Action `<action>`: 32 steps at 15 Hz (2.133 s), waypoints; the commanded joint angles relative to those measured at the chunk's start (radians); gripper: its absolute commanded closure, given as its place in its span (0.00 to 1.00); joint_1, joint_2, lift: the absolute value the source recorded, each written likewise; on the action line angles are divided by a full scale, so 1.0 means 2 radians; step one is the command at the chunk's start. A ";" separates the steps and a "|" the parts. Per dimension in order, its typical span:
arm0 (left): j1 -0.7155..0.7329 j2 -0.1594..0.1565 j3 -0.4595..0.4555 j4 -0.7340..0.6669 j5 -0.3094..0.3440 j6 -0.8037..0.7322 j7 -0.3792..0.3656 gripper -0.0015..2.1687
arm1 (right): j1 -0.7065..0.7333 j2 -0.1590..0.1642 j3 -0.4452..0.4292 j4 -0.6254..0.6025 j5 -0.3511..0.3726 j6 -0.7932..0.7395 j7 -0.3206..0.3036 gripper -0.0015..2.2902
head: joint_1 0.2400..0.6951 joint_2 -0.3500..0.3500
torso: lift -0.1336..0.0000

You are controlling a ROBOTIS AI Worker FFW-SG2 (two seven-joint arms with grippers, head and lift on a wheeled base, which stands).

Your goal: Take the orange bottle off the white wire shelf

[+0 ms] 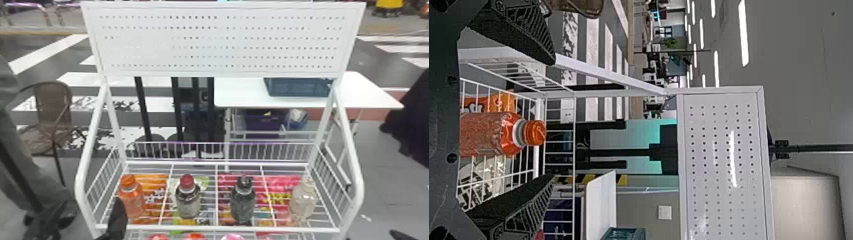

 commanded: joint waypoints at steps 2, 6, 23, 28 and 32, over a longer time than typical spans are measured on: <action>0.001 0.000 -0.001 0.000 -0.001 0.000 0.000 0.04 | 0.000 0.000 0.000 0.000 0.000 0.000 0.000 0.06 | 0.57 0.50 | 1.00; 0.002 0.000 -0.001 -0.001 -0.001 0.000 0.000 0.04 | 0.002 0.000 0.003 -0.005 0.000 0.000 0.000 0.06 | 0.57 0.50 | 1.00; -0.116 0.000 -0.074 0.236 -0.004 -0.086 0.038 0.05 | -0.005 0.000 0.008 0.013 -0.002 0.000 0.000 0.06 | 0.57 0.50 | 1.00; -0.177 0.000 -0.062 0.341 -0.001 -0.120 0.049 0.05 | -0.005 0.000 0.009 0.014 0.001 0.000 0.000 0.06 | 0.57 0.50 | 1.00; -0.231 0.001 -0.049 0.417 0.025 -0.129 0.041 0.05 | -0.001 0.001 0.009 0.012 0.002 0.000 0.000 0.06 | 0.57 0.50 | 1.00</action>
